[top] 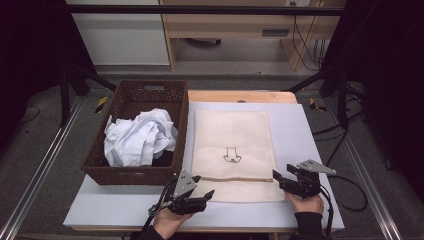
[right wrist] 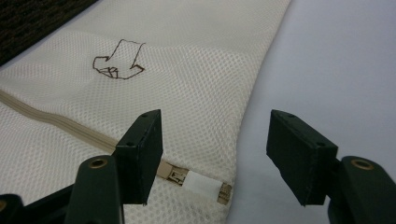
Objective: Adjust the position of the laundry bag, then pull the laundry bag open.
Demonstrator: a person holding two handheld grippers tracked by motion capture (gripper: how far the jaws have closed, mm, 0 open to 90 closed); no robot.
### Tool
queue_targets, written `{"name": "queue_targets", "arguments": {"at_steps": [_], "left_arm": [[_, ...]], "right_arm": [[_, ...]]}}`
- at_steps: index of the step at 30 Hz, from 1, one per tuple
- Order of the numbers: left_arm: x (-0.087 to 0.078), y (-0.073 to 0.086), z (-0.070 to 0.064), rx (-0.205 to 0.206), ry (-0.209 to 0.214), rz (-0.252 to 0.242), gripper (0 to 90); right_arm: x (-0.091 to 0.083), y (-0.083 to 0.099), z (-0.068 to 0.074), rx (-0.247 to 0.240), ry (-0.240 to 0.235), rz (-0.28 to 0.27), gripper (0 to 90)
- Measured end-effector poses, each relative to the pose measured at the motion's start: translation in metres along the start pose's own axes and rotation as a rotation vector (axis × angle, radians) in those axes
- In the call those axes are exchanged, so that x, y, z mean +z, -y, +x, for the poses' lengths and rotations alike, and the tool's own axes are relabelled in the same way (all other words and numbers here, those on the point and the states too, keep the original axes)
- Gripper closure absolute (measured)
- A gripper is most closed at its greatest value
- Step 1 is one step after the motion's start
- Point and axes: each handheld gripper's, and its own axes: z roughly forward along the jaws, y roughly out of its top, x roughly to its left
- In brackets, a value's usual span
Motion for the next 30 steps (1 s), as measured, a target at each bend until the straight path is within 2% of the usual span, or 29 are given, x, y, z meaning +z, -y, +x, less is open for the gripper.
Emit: {"name": "queue_targets", "arguments": {"at_steps": [10,14,17,20,24,30], "left_arm": [[0.014,-0.016,-0.012,0.029,0.02,-0.015,31.8],[0.029,-0.021,-0.02,0.042,0.04,0.004,35.5],[0.038,-0.023,-0.024,0.051,0.043,0.009,40.4],[0.046,-0.023,-0.029,0.044,0.061,-0.009,46.3],[0.061,-0.023,-0.037,0.08,0.068,0.006,54.7],[0.087,-0.021,-0.047,0.05,0.111,0.041,71.2]], "right_arm": [[-0.004,0.006,0.001,0.003,-0.013,0.021,33.5],[-0.004,0.009,-0.001,0.028,-0.017,0.045,34.4],[-0.004,0.01,0.0,0.04,-0.016,0.056,35.8],[-0.004,0.012,-0.002,0.04,-0.014,0.064,36.9],[-0.006,0.014,-0.004,0.054,-0.016,0.08,39.3],[-0.005,0.017,-0.006,0.085,-0.015,0.118,45.7]]}}
